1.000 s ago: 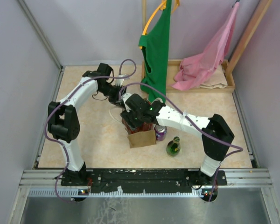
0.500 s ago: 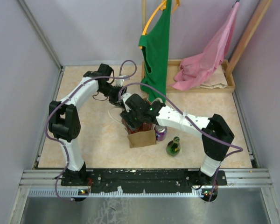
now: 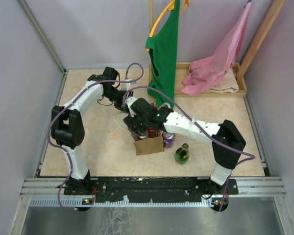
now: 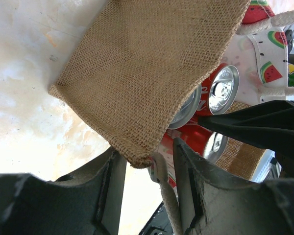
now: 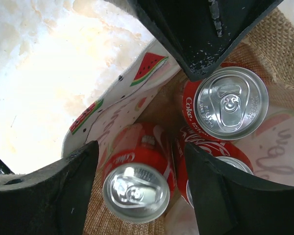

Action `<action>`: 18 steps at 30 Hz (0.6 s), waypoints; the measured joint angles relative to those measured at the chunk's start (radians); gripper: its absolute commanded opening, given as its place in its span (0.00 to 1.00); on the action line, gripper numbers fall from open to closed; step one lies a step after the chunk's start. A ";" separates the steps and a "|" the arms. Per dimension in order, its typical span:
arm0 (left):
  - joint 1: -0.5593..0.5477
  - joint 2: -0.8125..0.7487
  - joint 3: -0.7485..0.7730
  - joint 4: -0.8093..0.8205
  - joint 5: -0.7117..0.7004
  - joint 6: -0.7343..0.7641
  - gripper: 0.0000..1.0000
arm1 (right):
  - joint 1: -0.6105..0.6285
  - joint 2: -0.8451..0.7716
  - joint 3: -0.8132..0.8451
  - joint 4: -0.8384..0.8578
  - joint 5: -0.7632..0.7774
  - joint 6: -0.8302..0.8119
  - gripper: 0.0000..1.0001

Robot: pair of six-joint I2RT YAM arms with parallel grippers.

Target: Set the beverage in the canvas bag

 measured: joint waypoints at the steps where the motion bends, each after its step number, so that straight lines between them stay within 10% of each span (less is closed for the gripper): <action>1: 0.000 0.000 0.000 0.000 0.000 0.000 0.48 | 0.000 0.000 0.000 -0.001 0.000 0.000 0.67; 12: 0.000 0.000 0.000 0.000 0.000 0.000 0.48 | 0.000 0.000 0.000 -0.002 0.001 -0.003 0.49; 18: 0.000 0.000 0.000 0.000 0.000 0.000 0.48 | 0.000 0.000 0.002 -0.013 0.002 -0.005 0.63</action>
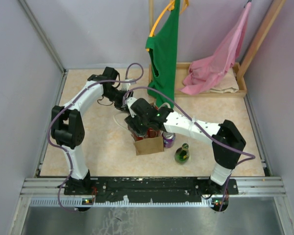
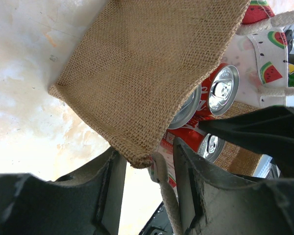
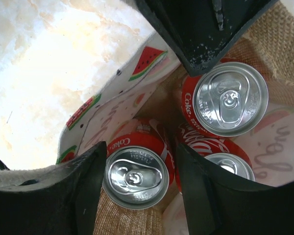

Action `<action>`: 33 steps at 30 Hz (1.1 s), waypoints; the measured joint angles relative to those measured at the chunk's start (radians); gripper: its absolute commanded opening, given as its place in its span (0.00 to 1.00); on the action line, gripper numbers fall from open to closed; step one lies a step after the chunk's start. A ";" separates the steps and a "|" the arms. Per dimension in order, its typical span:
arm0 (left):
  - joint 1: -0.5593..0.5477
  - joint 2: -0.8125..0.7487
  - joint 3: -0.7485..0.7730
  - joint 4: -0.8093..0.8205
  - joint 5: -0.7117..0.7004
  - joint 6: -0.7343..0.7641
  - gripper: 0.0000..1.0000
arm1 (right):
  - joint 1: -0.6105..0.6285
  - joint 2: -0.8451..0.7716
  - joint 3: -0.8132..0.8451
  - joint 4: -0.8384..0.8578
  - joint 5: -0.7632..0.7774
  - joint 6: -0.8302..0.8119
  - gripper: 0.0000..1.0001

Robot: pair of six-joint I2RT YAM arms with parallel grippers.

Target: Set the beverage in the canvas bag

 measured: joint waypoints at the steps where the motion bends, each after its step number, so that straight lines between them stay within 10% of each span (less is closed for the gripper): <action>1: 0.000 0.000 0.000 0.000 0.000 0.000 0.48 | 0.000 0.000 0.002 -0.006 0.000 -0.001 0.66; 19: 0.000 0.001 0.000 0.000 0.000 0.000 0.48 | -0.028 -0.010 0.286 -0.244 0.106 -0.010 0.75; 33: 0.000 0.024 0.032 -0.010 -0.001 0.000 0.49 | -0.436 -0.182 0.364 -0.487 0.299 0.185 0.77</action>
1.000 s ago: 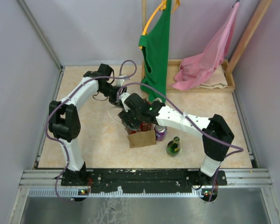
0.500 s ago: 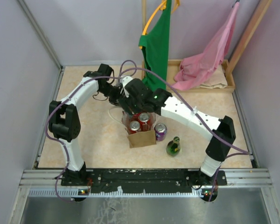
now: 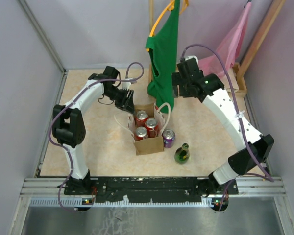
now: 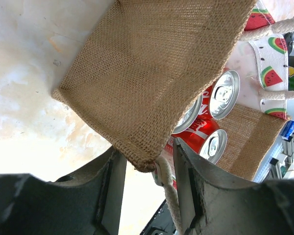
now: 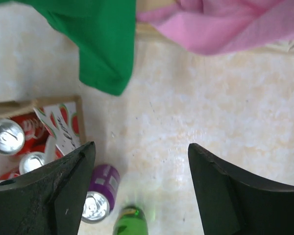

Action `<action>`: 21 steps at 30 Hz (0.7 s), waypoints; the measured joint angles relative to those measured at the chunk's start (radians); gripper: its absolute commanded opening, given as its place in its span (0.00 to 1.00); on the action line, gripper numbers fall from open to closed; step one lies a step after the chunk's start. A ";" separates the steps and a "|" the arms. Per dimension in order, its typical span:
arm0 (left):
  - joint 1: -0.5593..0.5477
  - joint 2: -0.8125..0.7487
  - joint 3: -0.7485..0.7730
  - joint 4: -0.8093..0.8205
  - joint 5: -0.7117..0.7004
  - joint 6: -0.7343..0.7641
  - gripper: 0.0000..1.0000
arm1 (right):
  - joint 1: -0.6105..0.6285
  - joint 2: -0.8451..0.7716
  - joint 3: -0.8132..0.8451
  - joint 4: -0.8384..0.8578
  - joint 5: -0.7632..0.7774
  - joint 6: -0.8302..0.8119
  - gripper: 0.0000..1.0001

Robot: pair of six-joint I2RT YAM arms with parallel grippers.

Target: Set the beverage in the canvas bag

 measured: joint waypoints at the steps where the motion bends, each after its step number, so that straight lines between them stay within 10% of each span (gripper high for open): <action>1: 0.000 0.000 0.000 0.000 0.000 0.000 0.49 | -0.008 0.000 -0.015 -0.018 -0.010 0.006 0.77; 21: 0.000 0.004 0.001 -0.005 0.000 0.000 0.48 | -0.011 0.015 -0.361 -0.062 -0.418 0.091 0.80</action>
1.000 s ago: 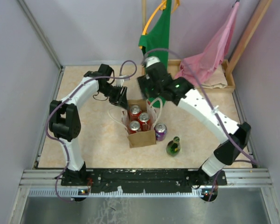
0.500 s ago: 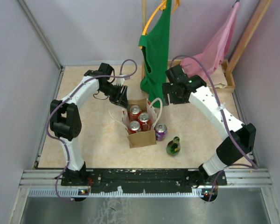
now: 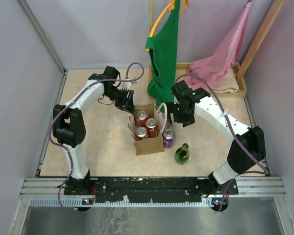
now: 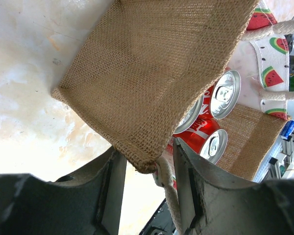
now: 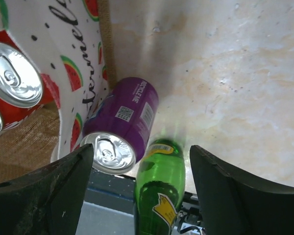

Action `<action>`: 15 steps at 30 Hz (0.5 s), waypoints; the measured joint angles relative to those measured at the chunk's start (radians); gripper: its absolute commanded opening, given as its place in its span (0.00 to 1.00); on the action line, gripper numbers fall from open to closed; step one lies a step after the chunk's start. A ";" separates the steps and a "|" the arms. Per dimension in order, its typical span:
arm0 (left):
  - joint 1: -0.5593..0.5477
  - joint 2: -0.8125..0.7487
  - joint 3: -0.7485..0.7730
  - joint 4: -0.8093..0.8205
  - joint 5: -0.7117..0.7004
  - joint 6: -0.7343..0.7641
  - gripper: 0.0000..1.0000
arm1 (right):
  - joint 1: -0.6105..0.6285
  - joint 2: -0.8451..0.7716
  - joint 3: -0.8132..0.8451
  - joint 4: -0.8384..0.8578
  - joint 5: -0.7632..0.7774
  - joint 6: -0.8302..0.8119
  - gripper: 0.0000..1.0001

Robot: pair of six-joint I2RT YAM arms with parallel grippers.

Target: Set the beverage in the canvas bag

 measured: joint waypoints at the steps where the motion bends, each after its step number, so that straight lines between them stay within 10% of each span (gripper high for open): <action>1: 0.000 0.000 0.000 0.000 0.000 0.000 0.48 | 0.005 0.000 -0.006 0.002 -0.011 0.003 0.80; 15: 0.000 0.000 0.000 0.000 0.000 0.000 0.48 | 0.116 -0.001 -0.020 0.018 -0.038 0.043 0.81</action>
